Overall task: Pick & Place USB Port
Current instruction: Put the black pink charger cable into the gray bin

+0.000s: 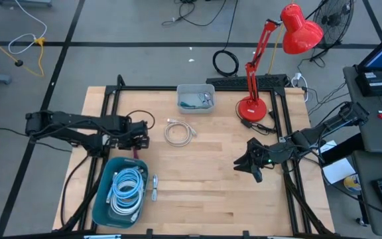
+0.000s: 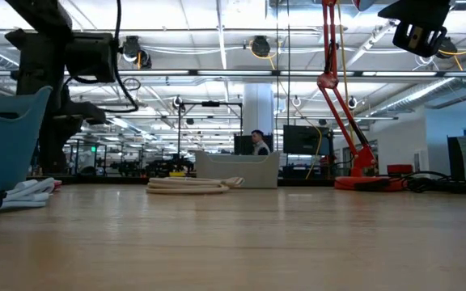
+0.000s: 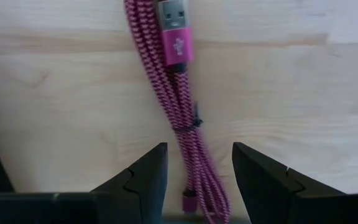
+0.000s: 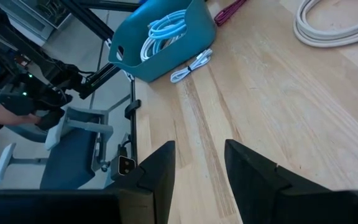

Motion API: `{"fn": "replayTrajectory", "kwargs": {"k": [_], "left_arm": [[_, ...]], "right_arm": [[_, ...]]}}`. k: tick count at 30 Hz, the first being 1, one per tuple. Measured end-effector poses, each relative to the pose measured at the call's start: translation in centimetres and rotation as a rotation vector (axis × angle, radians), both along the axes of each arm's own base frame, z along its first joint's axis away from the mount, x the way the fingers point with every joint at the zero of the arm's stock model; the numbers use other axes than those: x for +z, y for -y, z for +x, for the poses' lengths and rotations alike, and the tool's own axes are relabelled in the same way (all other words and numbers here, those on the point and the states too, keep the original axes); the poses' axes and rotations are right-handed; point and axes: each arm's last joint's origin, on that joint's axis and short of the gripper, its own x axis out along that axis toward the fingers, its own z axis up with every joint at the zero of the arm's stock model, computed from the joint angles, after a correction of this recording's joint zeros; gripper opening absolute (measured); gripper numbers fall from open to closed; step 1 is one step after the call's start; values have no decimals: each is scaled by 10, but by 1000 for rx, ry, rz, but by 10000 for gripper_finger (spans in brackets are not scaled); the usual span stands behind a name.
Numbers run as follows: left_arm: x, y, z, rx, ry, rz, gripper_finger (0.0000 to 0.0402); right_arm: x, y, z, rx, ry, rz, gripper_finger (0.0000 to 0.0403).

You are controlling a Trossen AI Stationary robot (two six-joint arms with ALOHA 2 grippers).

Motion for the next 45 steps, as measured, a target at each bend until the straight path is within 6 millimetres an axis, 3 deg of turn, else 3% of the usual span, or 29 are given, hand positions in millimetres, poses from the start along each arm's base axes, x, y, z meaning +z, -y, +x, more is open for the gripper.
{"fn": "replayTrajectory", "kwargs": {"k": [16, 19, 26, 31, 37, 45], "left_arm": [[-29, -2, -7, 50, 68, -14, 180], [-30, -3, -7, 44, 69, 3, 149], [-27, -8, 0, 6, 133, 75, 22], [-23, -12, 14, -5, 281, 141, 25], [13, -21, 46, -61, 525, 295, 12], [98, -26, 83, -238, 840, 480, 21]], "right_arm": [[0, 0, 0, -4, -2, 9, 130], [0, 0, 0, -5, -2, 11, 130], [0, 0, 0, -15, -5, 24, 130], [2, 1, 1, -73, 21, 38, 130], [12, 4, 6, -159, 128, 72, 130], [24, 14, 18, -224, 281, 48, 130]]}}
